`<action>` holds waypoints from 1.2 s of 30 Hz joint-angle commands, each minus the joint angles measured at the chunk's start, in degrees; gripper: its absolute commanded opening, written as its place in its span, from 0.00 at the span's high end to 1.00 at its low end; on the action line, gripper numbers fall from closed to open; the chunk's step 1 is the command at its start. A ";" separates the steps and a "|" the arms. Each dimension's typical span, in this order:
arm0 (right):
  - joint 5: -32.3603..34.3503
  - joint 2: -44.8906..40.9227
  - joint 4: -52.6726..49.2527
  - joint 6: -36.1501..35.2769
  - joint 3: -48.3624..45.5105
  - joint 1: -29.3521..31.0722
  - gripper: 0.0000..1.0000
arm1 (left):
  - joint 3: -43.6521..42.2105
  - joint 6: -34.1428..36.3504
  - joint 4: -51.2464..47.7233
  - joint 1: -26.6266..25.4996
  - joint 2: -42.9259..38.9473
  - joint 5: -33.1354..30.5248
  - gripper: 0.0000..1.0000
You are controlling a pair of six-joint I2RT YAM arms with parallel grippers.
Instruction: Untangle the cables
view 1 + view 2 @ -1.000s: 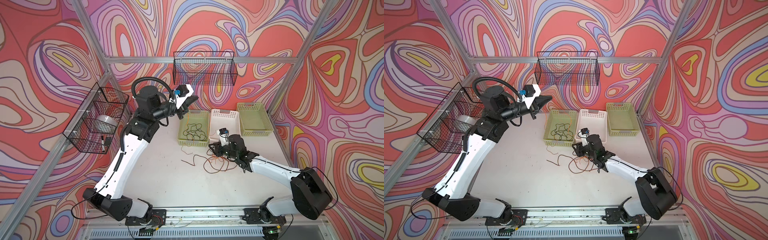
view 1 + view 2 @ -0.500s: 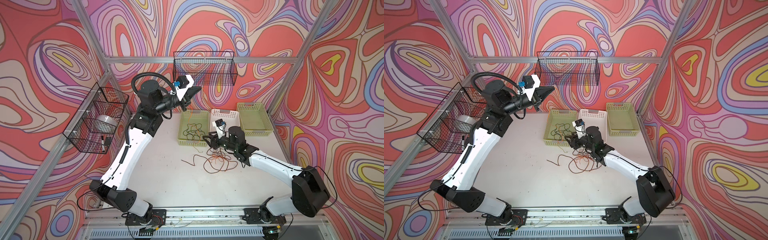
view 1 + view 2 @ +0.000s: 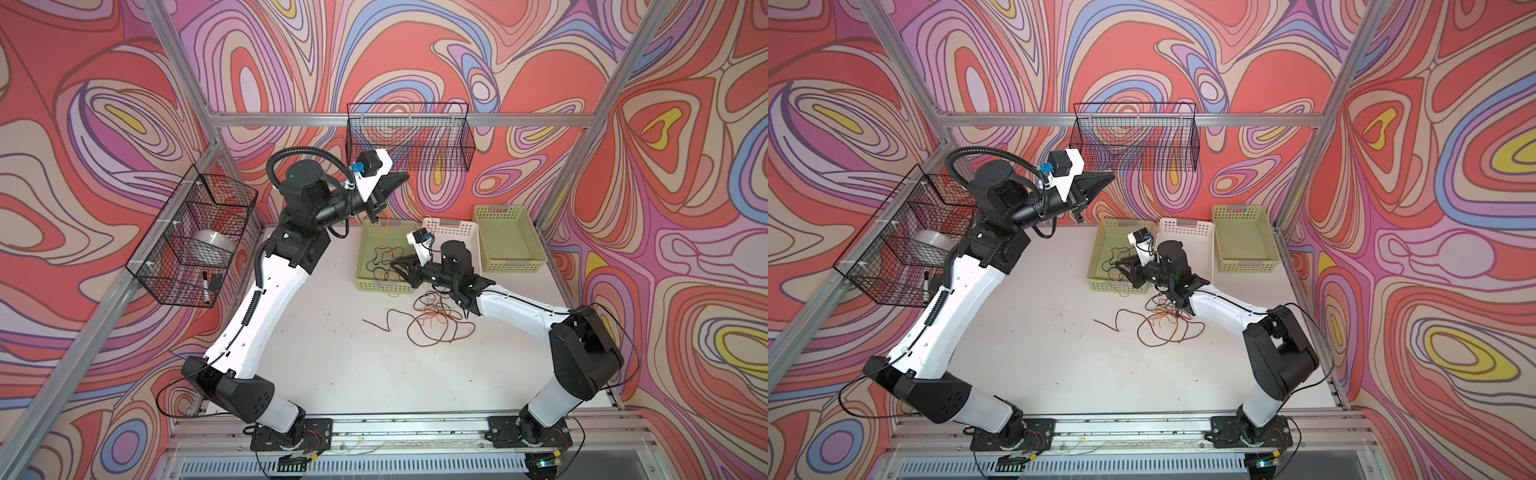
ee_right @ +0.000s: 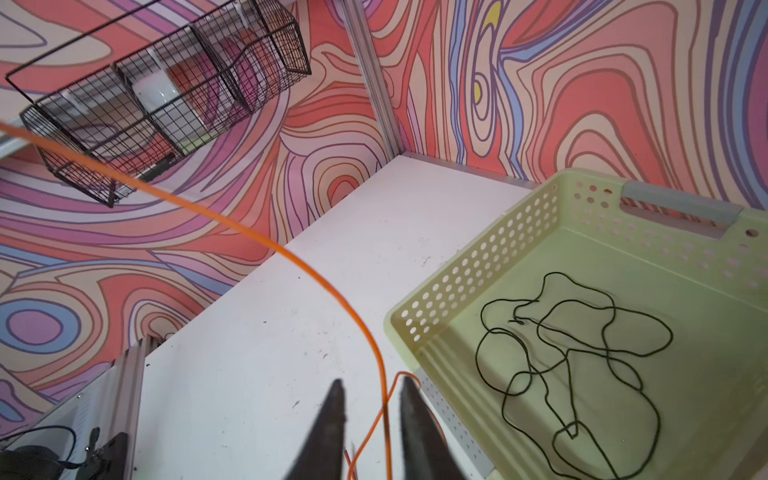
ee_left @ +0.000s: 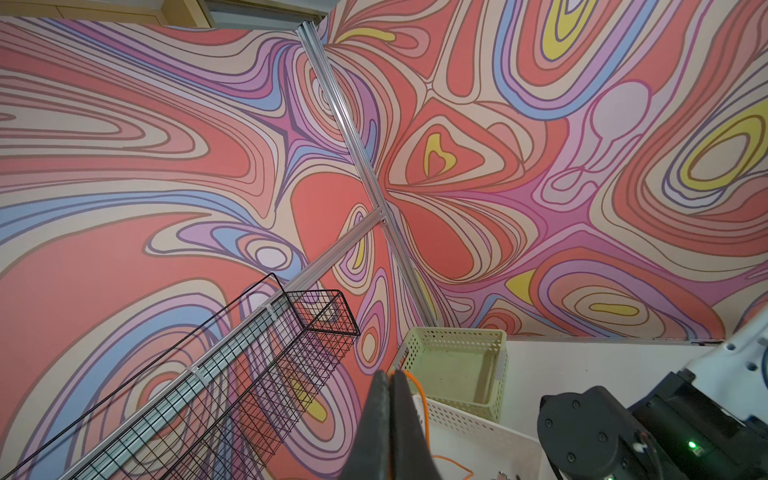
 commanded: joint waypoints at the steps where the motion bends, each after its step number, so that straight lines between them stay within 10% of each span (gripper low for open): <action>1: 2.42 -2.70 -1.19 -0.54 -0.18 0.12 1.00 | -0.54 -0.46 1.85 -0.09 -1.42 -0.60 1.00; 14: 11.05 -18.35 -8.17 -0.17 -5.14 -2.43 1.00 | -14.82 -16.57 15.26 6.92 -4.36 -0.81 1.00; 20: 14.19 -20.95 -15.96 -2.09 0.60 -5.57 1.00 | -25.77 -39.69 34.27 14.01 -1.15 2.82 0.99; 36: 18.69 -17.81 -16.97 -5.23 16.78 -11.37 1.00 | -37.50 -35.86 27.64 12.67 0.67 1.47 0.44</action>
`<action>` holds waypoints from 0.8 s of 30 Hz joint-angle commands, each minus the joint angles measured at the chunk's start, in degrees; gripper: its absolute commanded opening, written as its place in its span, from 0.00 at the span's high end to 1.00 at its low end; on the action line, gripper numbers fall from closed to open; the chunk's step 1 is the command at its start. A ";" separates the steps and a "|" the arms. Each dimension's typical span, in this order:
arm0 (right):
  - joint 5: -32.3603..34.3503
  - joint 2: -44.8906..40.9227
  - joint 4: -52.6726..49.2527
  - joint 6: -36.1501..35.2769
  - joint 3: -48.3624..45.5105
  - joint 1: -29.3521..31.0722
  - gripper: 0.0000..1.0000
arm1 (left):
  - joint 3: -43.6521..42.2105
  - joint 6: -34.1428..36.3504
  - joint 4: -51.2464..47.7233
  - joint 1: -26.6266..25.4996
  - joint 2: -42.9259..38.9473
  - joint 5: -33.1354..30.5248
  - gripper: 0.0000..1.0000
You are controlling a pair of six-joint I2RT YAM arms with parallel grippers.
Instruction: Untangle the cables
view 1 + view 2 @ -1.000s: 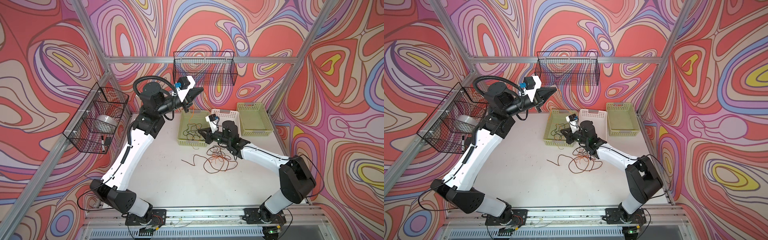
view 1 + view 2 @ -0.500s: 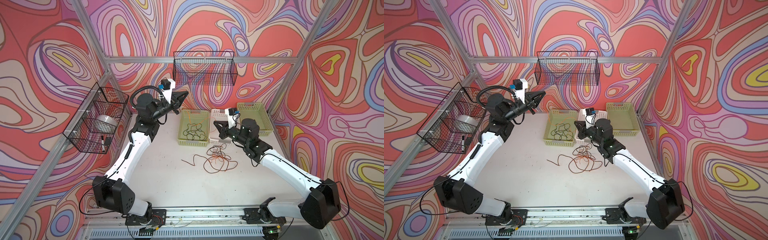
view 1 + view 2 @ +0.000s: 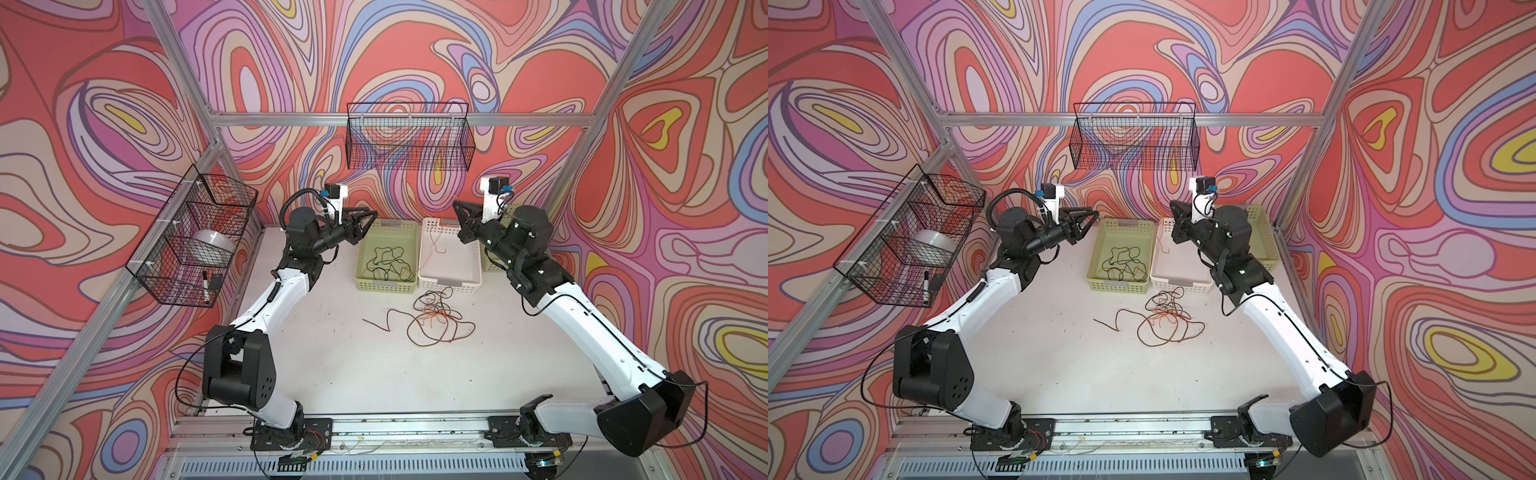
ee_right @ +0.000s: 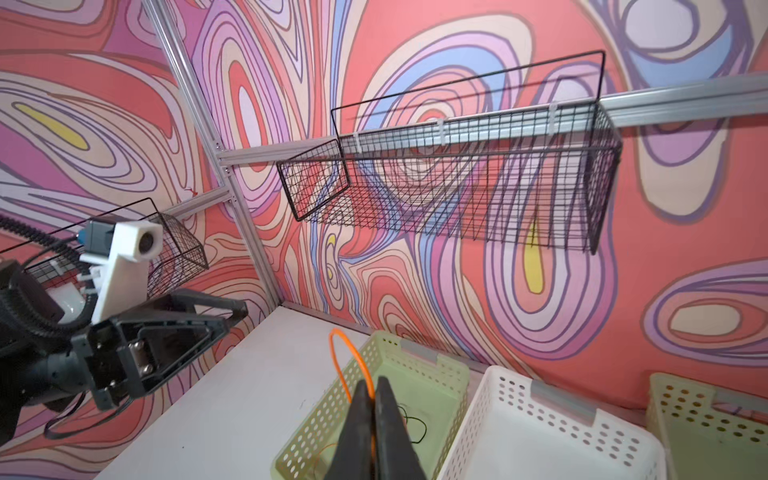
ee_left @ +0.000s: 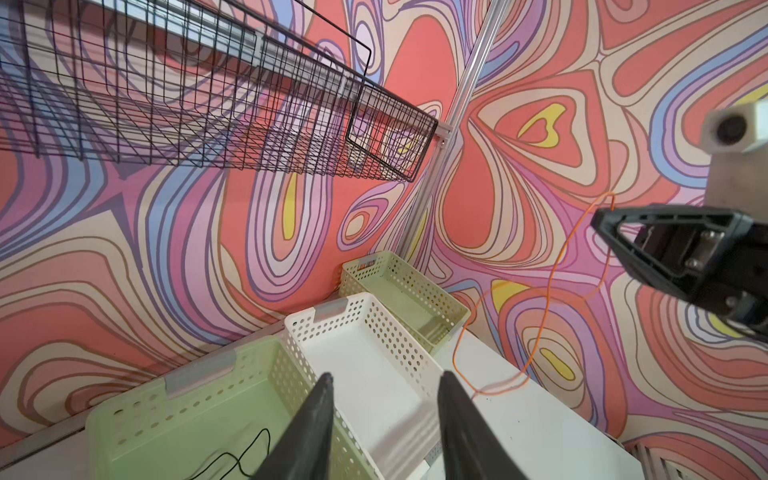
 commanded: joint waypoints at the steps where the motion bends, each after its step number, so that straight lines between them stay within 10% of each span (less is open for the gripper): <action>1: 0.51 1.61 0.37 -0.91 2.88 -1.07 1.00 | -2.56 4.19 -4.02 -0.85 -2.07 -1.40 0.42; 24: -0.55 17.42 -4.46 -9.09 35.64 -6.05 1.00 | -10.56 25.31 -20.16 -7.92 -9.59 -8.79 0.30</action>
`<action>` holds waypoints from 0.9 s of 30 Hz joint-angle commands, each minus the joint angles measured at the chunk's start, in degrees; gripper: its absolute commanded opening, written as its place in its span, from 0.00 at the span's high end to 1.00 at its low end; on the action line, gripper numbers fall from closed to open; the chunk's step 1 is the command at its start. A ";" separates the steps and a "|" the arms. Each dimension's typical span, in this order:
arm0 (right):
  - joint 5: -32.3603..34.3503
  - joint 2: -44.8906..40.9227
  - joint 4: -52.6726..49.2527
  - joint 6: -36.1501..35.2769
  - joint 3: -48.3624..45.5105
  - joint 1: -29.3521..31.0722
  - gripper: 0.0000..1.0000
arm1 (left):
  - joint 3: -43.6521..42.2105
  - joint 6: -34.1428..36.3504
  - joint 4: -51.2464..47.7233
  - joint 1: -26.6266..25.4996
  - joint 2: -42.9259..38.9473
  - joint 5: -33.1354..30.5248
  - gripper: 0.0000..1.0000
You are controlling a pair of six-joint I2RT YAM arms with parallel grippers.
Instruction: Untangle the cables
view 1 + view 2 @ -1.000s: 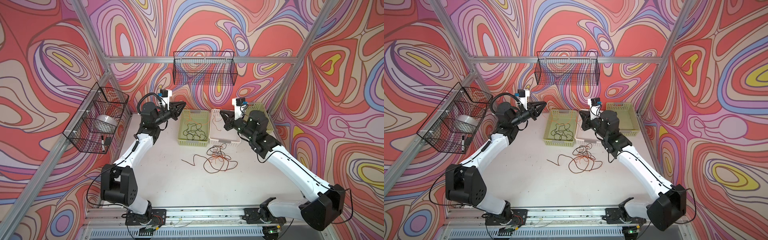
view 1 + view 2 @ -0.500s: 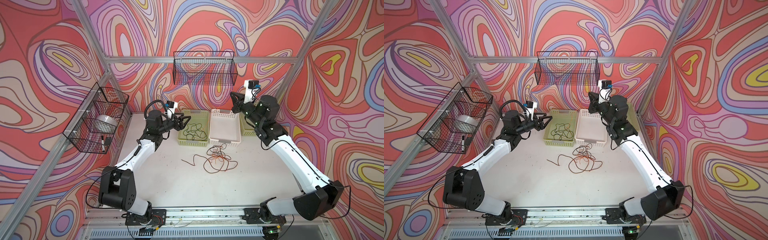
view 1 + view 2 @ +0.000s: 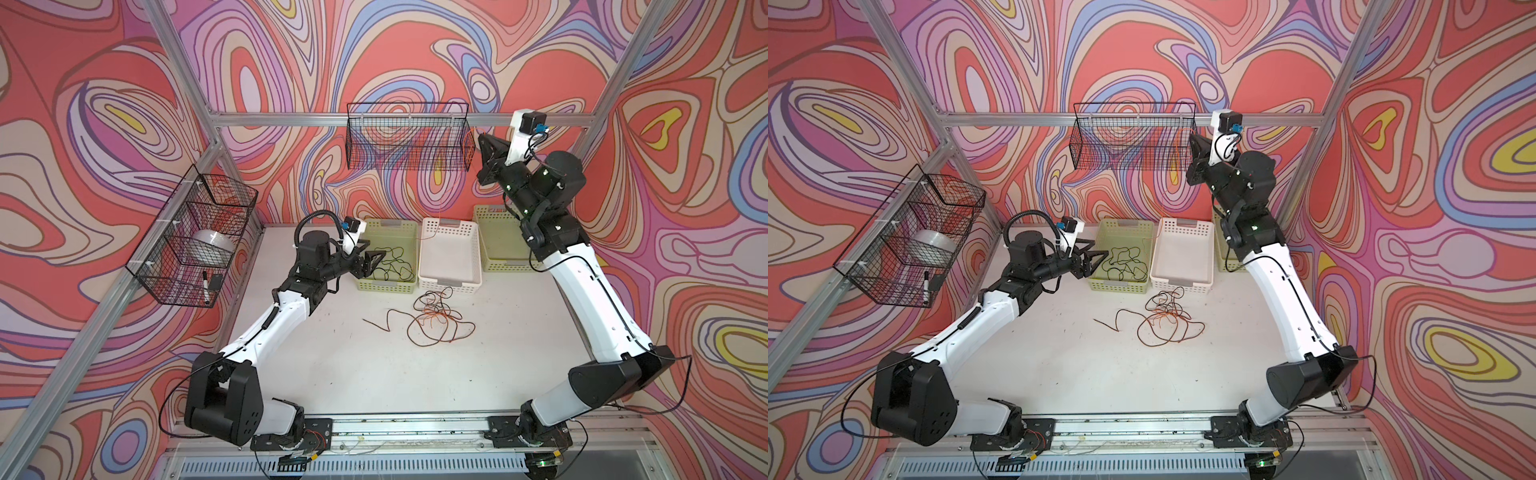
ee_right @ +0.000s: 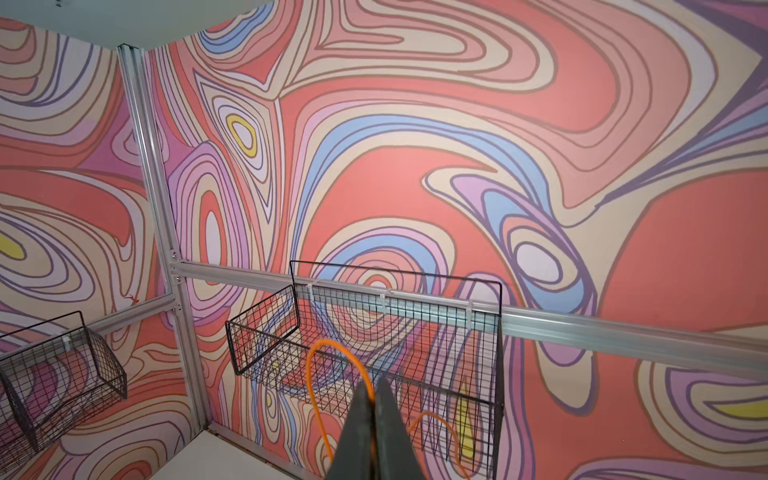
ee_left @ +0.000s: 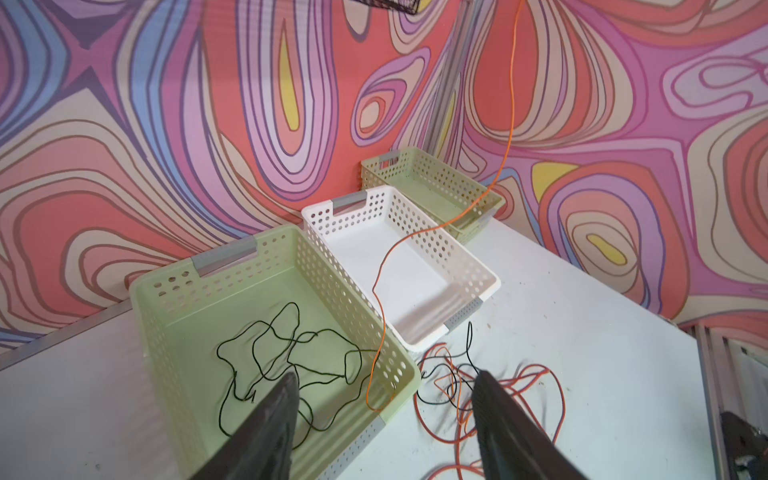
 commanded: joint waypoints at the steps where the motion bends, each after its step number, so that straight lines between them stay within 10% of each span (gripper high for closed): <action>1: -1.20 3.52 -2.58 -2.66 5.46 -0.37 1.00 | 0.24 5.42 -2.45 -2.05 0.61 -0.82 0.30; 27: -6.44 19.96 -2.61 -6.09 31.67 -4.48 1.00 | 2.51 6.20 2.44 -9.68 10.07 -5.05 0.28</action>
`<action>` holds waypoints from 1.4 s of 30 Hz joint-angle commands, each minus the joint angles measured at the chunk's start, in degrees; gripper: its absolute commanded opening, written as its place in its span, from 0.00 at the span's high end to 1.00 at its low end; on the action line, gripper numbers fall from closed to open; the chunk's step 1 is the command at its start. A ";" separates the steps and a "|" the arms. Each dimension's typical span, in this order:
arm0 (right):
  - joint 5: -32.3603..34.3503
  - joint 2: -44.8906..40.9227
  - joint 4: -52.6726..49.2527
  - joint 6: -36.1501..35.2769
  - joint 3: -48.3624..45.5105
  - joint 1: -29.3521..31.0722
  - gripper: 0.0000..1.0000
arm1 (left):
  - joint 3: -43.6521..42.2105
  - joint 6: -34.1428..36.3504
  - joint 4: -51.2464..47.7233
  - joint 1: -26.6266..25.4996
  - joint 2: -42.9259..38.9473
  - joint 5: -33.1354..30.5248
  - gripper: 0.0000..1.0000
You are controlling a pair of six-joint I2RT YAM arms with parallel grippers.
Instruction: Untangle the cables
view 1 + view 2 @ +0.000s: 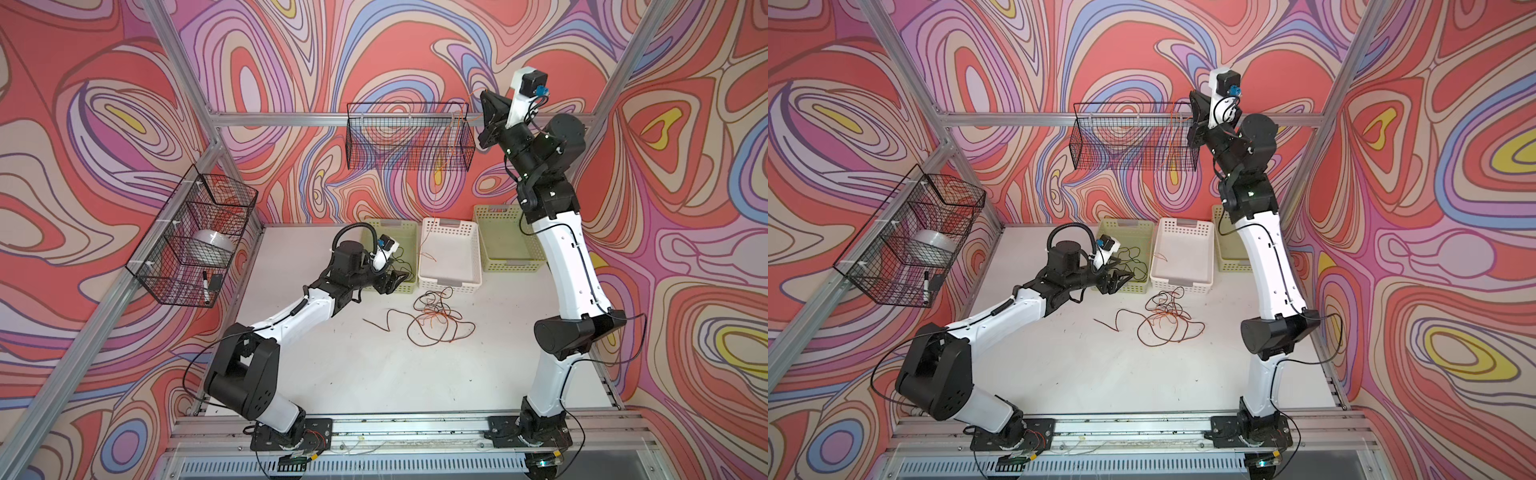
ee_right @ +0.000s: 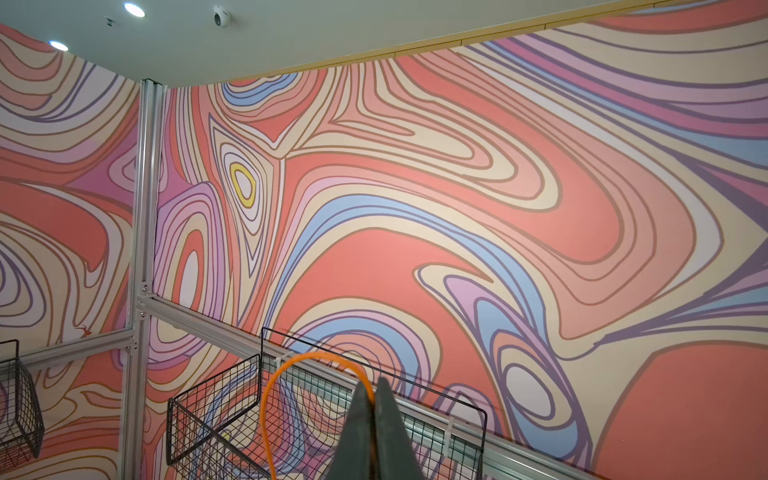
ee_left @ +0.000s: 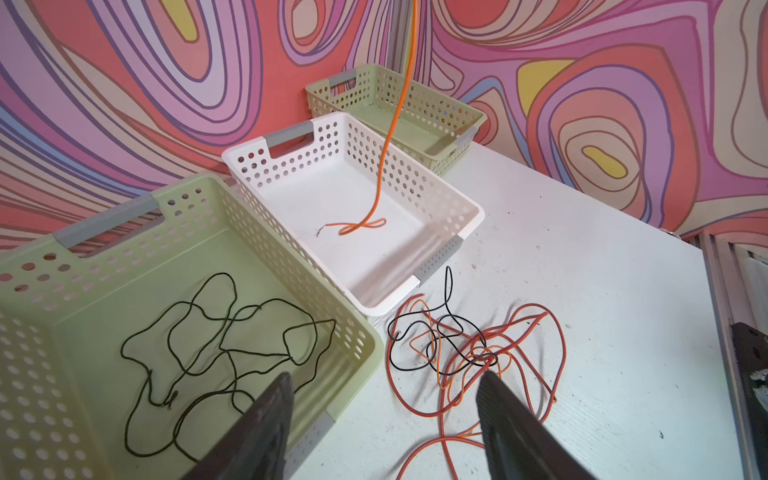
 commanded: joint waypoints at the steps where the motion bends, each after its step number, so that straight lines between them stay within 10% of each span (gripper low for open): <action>1: -0.64 0.39 1.06 -0.54 -0.70 -1.20 1.00 | 2.48 0.63 2.33 -0.72 1.05 -0.60 0.28; 16: 8.92 -8.59 11.93 4.97 -42.56 -1.45 1.00 | -1.13 6.57 -3.89 -0.96 -5.69 -6.49 0.29; 28: 11.49 0.06 7.36 9.74 -54.08 2.05 1.00 | -3.28 11.25 -14.27 -1.01 -10.91 -9.13 0.29; 42: 12.64 -2.07 2.37 11.75 -57.70 2.67 0.36 | -10.83 6.62 -21.99 -1.65 -15.33 -7.63 0.30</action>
